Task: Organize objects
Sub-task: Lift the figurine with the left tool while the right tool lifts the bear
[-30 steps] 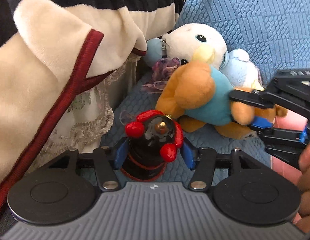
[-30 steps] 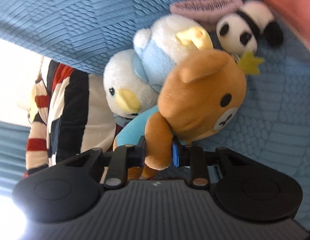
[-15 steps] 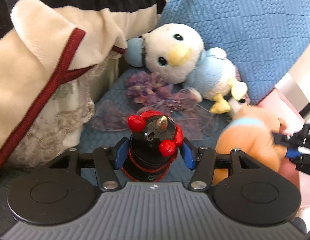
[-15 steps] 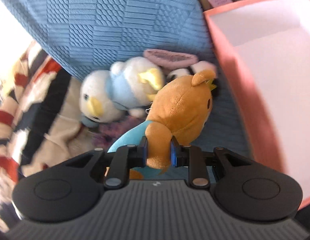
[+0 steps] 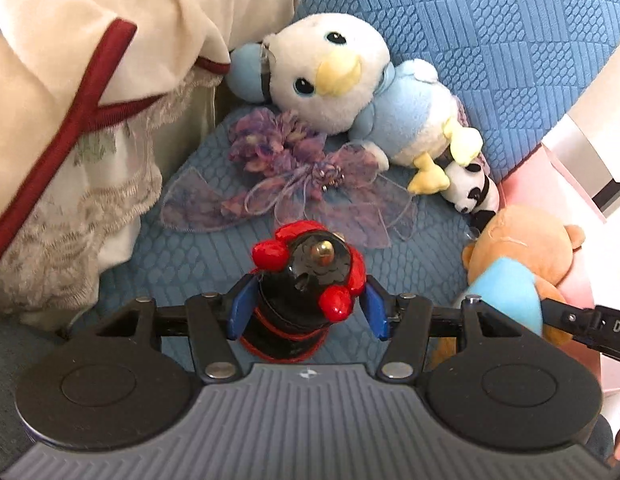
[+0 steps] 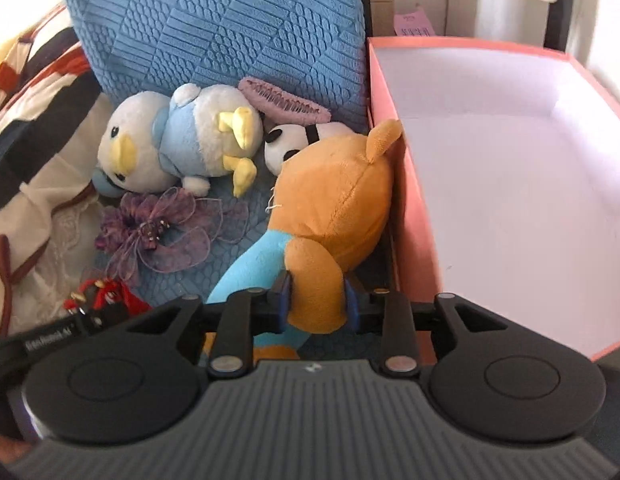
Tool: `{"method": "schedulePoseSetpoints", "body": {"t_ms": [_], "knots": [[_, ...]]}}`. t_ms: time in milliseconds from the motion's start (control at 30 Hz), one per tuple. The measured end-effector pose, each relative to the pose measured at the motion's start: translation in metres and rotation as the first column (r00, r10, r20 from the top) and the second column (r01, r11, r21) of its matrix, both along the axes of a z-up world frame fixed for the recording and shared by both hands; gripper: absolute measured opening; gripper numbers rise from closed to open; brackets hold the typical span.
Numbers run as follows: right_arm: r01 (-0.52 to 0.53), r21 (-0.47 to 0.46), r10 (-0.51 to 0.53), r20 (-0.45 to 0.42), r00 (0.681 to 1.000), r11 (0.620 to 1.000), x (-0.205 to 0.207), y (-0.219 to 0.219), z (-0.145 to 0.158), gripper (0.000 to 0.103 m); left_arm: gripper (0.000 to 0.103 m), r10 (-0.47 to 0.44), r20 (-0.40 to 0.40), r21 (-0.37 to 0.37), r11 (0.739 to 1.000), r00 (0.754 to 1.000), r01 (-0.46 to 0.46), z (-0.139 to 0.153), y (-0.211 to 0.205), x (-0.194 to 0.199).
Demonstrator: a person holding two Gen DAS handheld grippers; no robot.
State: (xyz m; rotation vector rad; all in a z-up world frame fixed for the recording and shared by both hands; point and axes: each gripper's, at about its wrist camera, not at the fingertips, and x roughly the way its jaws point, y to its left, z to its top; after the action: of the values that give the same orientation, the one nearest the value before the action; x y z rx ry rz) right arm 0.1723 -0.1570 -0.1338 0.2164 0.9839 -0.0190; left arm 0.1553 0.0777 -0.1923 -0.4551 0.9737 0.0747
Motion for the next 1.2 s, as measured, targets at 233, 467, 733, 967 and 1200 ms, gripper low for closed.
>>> {"method": "schedulePoseSetpoints", "body": {"t_ms": [233,467,733,967,1200], "knots": [[0.135,0.139,-0.134,-0.019,0.991,0.981,0.0,0.003,-0.01,0.064,0.068,-0.009,-0.008,-0.038,0.999,1.0,0.009,-0.005,0.001,-0.003],[0.199,0.297,-0.201,-0.024,0.979,0.934,-0.002,0.019,-0.007,0.078,0.068,-0.007,-0.012,-0.051,0.999,1.0,0.006,-0.008,0.001,-0.002],[0.161,0.286,-0.158,-0.033,0.987,0.945,0.032,0.044,-0.022,0.079,0.068,0.005,0.0,-0.053,0.999,1.0,-0.005,-0.009,0.005,-0.002],[0.199,0.258,-0.178,-0.104,0.979,0.945,0.053,0.049,-0.047,0.085,0.065,-0.005,0.028,-0.047,0.999,1.0,0.006,-0.007,0.005,-0.002],[0.151,0.279,-0.129,-0.096,0.987,0.948,0.061,0.047,-0.058,0.077,0.065,-0.005,0.029,-0.076,0.997,1.0,0.007,-0.008,0.008,-0.003]]}}
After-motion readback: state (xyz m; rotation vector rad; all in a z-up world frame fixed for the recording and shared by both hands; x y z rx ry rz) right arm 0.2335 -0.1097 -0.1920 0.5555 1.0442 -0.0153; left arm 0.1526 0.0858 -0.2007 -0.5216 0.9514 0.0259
